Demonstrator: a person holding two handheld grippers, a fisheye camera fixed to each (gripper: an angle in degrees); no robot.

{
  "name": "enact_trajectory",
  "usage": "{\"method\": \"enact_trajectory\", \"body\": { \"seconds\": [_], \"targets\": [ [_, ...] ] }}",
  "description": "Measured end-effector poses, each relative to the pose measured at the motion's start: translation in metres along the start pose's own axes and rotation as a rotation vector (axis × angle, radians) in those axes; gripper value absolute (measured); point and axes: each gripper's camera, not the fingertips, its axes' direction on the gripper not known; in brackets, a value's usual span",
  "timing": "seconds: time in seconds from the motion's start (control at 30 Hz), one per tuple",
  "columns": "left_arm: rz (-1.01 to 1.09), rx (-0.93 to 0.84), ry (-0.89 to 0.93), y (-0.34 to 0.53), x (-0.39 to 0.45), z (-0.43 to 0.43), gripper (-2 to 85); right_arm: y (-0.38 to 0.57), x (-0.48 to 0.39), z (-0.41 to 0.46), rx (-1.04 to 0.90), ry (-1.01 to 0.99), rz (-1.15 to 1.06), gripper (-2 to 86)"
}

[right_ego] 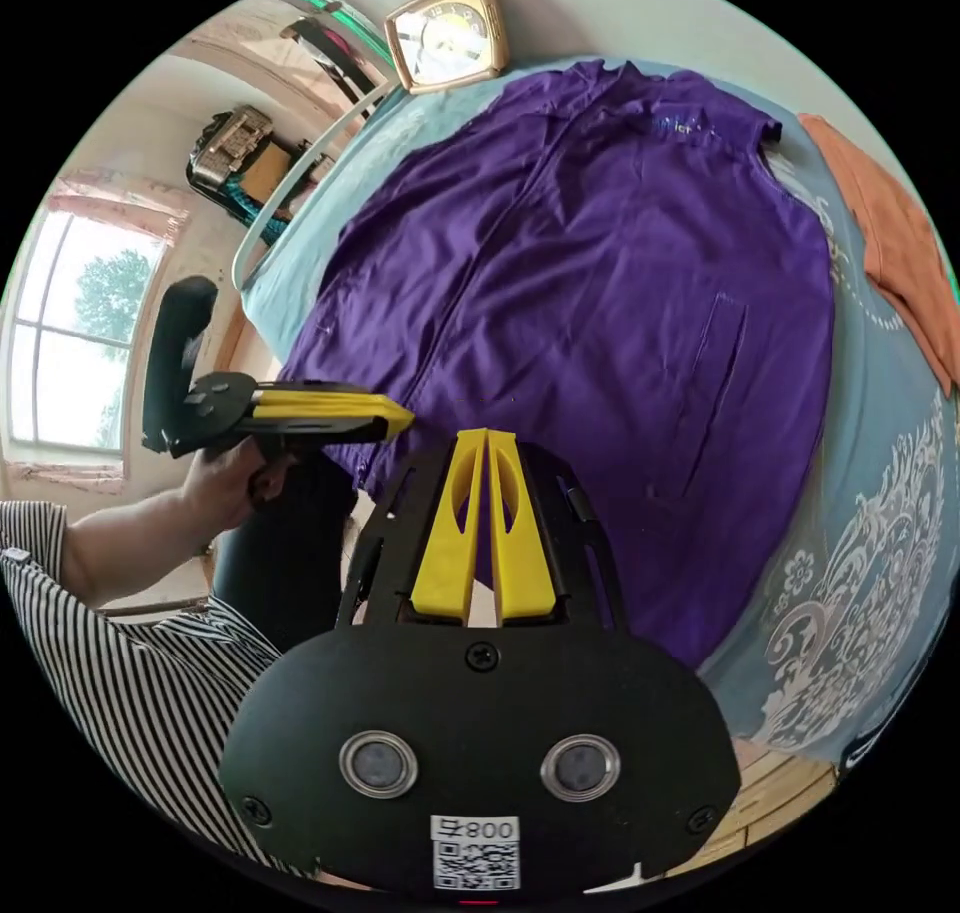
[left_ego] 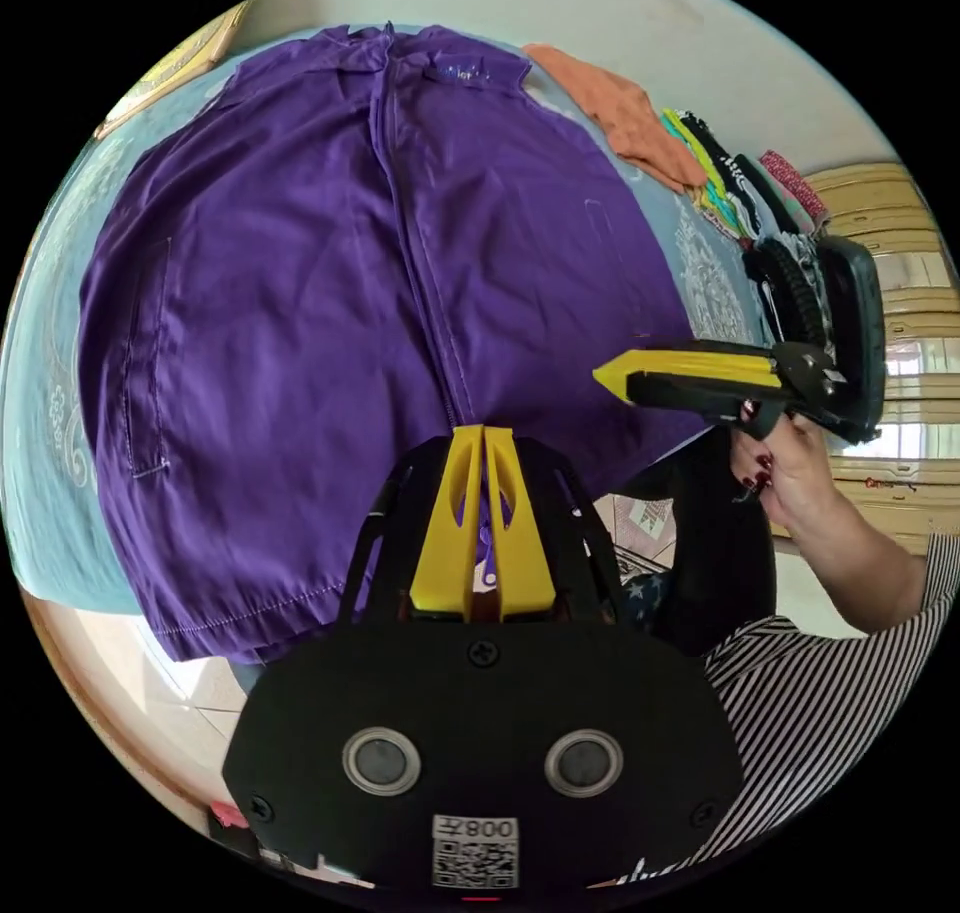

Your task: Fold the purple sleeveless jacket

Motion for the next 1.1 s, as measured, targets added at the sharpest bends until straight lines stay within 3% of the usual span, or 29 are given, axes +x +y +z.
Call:
{"method": "enact_trajectory", "body": {
  "seconds": [0.13,0.3,0.63,1.1],
  "targets": [
    [-0.045,0.051,0.011,0.023,-0.001,-0.036,0.0,0.016,0.004,-0.007,-0.016,-0.048,0.072,0.2],
    [-0.195,0.178,0.094,0.087,-0.041,-0.093,0.2,0.054,0.013,-0.069,0.121,-0.086,0.113,0.6],
    [-0.624,0.282,0.151,0.216,-0.157,-0.166,10.1,0.18,0.126,-0.15,0.27,-0.182,0.511,7.8],
    [-0.778,0.279,0.451,0.268,-0.203,-0.188,11.8,0.167,0.123,-0.169,0.203,-0.23,0.569,9.1]
  ]
}}
